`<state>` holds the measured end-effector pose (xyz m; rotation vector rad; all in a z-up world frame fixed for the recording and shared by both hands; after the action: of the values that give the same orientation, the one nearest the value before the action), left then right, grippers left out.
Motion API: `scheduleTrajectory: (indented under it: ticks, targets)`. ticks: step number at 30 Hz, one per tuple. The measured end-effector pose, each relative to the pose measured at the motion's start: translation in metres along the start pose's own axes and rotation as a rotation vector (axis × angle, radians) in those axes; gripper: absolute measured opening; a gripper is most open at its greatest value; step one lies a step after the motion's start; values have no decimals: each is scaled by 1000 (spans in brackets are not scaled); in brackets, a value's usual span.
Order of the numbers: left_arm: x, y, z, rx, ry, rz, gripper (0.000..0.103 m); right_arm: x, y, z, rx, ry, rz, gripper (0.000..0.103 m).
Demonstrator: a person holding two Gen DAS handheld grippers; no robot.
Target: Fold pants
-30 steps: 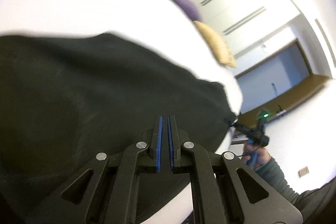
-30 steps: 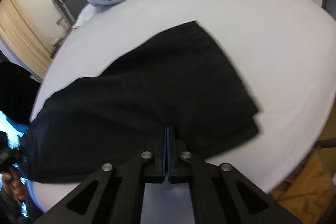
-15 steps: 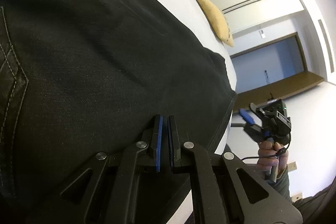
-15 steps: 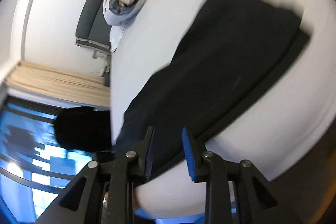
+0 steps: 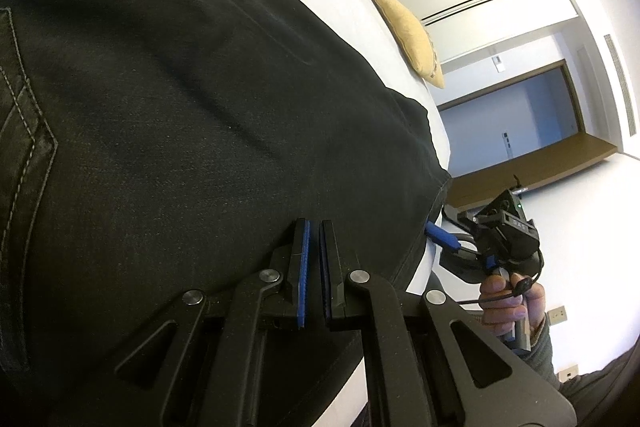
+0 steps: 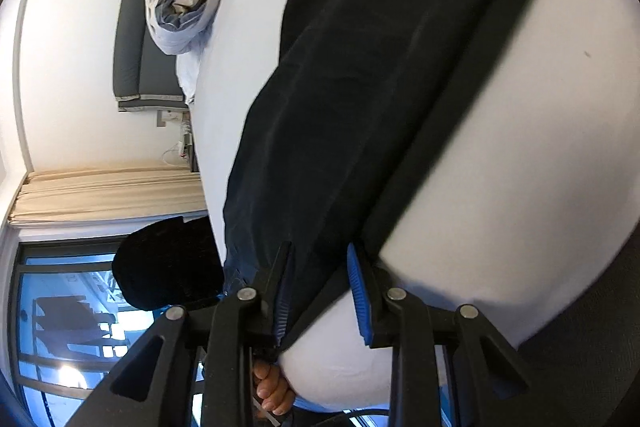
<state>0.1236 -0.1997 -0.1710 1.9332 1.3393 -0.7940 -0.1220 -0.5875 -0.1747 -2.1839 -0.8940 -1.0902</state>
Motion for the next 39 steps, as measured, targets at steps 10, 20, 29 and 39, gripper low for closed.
scheduleTrajectory:
  ticks: [10, 20, 29, 39]
  targets:
    - [4, -3, -12, -4, 1, 4, 5, 8, 10, 16, -24, 23, -29, 25]
    - [-2, -6, -14, 10, 31, -10, 5, -2, -15, 5, -91, -14, -44, 3]
    - [-29, -9, -25, -27, 122, 71, 5, -24, -17, 10, -101, 37, -10, 0]
    - [-23, 24, 29, 47, -23, 50, 5, -12, -19, -5, -45, -67, -10, 1]
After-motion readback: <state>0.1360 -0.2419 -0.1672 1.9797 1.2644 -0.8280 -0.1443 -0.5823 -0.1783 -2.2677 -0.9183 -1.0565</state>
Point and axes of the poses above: each gripper's, at about its wrist camera, not at the fingertips, and z roughly the way its jaws point, x to its left, y to its top, the point moved 3 cm from there along z, roughly the way its jaws point, and after that the axes turned 11 degrees about x, right-handed, at the moved point
